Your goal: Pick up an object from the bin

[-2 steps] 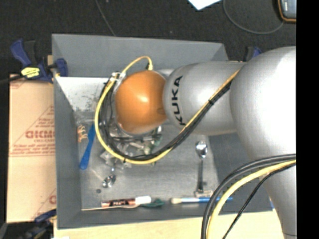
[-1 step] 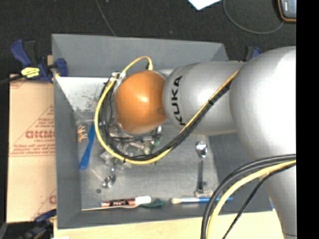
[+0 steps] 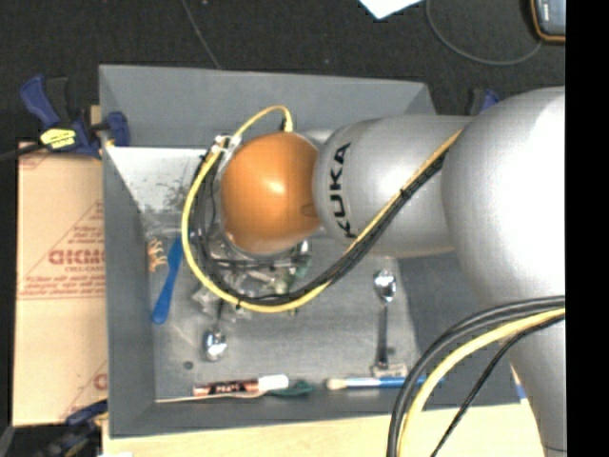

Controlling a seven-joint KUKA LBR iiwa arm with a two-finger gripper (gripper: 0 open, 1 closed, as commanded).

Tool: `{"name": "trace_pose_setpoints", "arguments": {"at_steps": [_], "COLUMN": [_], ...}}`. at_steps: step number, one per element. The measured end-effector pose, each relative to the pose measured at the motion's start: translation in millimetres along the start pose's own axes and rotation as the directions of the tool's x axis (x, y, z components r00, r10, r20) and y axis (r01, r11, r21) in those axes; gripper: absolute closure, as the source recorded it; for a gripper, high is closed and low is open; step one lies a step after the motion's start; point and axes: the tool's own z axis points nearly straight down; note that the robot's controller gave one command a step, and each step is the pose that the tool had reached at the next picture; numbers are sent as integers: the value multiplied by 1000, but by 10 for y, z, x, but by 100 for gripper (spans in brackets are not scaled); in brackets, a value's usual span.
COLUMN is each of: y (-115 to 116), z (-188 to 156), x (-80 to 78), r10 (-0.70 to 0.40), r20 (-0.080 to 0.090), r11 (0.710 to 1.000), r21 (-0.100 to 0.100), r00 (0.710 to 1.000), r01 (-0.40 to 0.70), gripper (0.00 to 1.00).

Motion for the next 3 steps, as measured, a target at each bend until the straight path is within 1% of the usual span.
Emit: {"name": "trace_pose_setpoints", "arguments": {"at_steps": [1, 2, 3], "y": [16, -13, -16], "z": [-315, -675, -905], "x": [12, -10, -10], "r10": [1, 2, 5], "r20": [-6, 2, 2], "r11": [1000, 1000, 1000], "r21": [-7, 3, 2], "r00": [1000, 1000, 1000], "r01": [-1, -2, -5], "gripper": [100, 100, 100]}}
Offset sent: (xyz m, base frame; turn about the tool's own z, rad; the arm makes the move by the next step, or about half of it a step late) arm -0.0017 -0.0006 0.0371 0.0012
